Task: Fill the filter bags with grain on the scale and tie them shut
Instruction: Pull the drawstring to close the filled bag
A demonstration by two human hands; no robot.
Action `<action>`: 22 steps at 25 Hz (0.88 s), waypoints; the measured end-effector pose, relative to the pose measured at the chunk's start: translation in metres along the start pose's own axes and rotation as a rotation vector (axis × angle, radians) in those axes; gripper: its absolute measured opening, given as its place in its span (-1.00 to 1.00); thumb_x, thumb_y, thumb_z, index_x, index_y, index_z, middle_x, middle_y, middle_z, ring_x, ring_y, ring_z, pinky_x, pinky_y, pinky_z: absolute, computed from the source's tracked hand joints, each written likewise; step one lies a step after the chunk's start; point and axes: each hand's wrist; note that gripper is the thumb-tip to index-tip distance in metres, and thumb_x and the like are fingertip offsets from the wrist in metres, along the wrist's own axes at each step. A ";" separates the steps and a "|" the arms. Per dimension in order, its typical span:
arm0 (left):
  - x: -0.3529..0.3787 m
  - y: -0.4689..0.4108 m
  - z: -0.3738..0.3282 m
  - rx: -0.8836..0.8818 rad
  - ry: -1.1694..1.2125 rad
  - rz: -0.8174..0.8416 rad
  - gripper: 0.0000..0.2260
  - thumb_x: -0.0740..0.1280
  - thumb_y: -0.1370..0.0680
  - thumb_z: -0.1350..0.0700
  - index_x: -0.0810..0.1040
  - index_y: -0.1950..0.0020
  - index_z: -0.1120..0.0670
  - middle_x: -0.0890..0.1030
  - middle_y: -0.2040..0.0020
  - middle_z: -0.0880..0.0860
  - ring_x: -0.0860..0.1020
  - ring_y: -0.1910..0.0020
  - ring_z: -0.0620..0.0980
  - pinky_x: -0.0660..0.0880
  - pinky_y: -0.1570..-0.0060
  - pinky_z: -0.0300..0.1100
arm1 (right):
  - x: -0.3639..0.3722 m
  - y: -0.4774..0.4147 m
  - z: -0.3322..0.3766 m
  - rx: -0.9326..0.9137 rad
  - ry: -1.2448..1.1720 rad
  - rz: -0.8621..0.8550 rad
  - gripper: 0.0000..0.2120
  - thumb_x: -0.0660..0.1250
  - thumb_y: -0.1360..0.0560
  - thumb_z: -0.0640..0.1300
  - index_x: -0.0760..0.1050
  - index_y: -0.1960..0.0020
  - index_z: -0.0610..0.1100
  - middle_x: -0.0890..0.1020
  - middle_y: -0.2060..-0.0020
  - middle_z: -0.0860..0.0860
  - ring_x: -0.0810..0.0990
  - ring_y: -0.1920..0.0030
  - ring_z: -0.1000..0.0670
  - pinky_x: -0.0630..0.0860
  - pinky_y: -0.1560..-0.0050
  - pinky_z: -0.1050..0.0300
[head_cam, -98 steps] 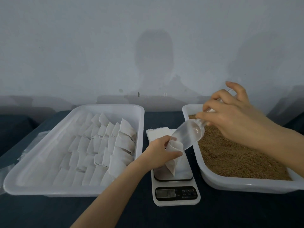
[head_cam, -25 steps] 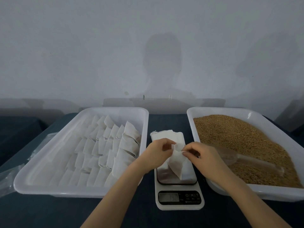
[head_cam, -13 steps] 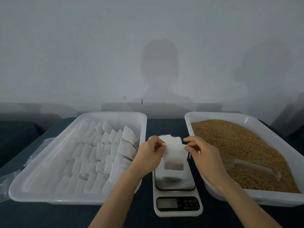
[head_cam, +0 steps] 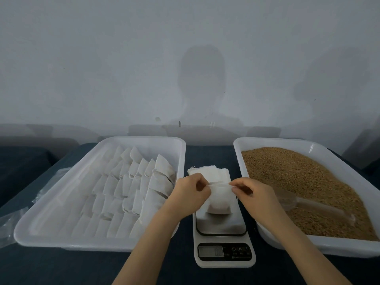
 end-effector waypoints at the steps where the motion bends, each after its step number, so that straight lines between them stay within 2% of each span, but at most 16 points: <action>1: 0.000 0.000 0.000 -0.003 0.001 0.001 -0.94 0.31 -0.52 0.09 0.52 0.12 -0.07 0.59 0.20 -0.14 0.54 0.24 -0.20 0.39 0.34 -0.55 | 0.000 0.000 0.000 0.000 0.005 0.006 -0.84 0.36 -0.49 -0.17 0.59 -0.03 0.03 0.59 0.15 0.26 0.52 0.07 0.37 0.40 0.09 0.54; 4: 0.002 -0.001 0.001 0.003 -0.014 0.002 -0.94 0.28 -0.54 0.09 0.50 0.04 -0.07 0.55 0.18 -0.18 0.53 0.20 -0.20 0.38 0.34 -0.56 | 0.001 -0.001 -0.001 0.003 0.025 0.014 -0.82 0.35 -0.50 -0.16 0.58 -0.08 0.01 0.56 0.14 0.28 0.50 0.07 0.40 0.39 0.10 0.56; 14: 0.006 -0.004 0.004 -0.012 -0.043 -0.010 -0.86 0.22 -0.56 0.18 0.53 0.01 -0.03 0.59 0.13 -0.12 0.54 0.18 -0.19 0.41 0.33 -0.55 | 0.001 -0.001 -0.004 0.008 0.035 0.023 -0.82 0.31 -0.53 -0.18 0.58 -0.10 -0.01 0.60 0.10 0.20 0.51 0.08 0.35 0.37 0.11 0.56; 22: 0.007 -0.005 0.005 -0.027 -0.069 0.003 -0.85 0.20 -0.58 0.18 0.50 0.00 -0.06 0.60 0.10 -0.10 0.55 0.15 -0.17 0.42 0.28 -0.51 | 0.002 -0.001 -0.004 0.002 0.034 0.020 -0.82 0.31 -0.52 -0.18 0.58 -0.09 0.00 0.55 0.14 0.30 0.47 0.05 0.42 0.35 0.12 0.59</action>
Point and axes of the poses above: each hand's wrist, its own y-axis away from the middle knuckle, its own x-axis out of the palm, z = x × y
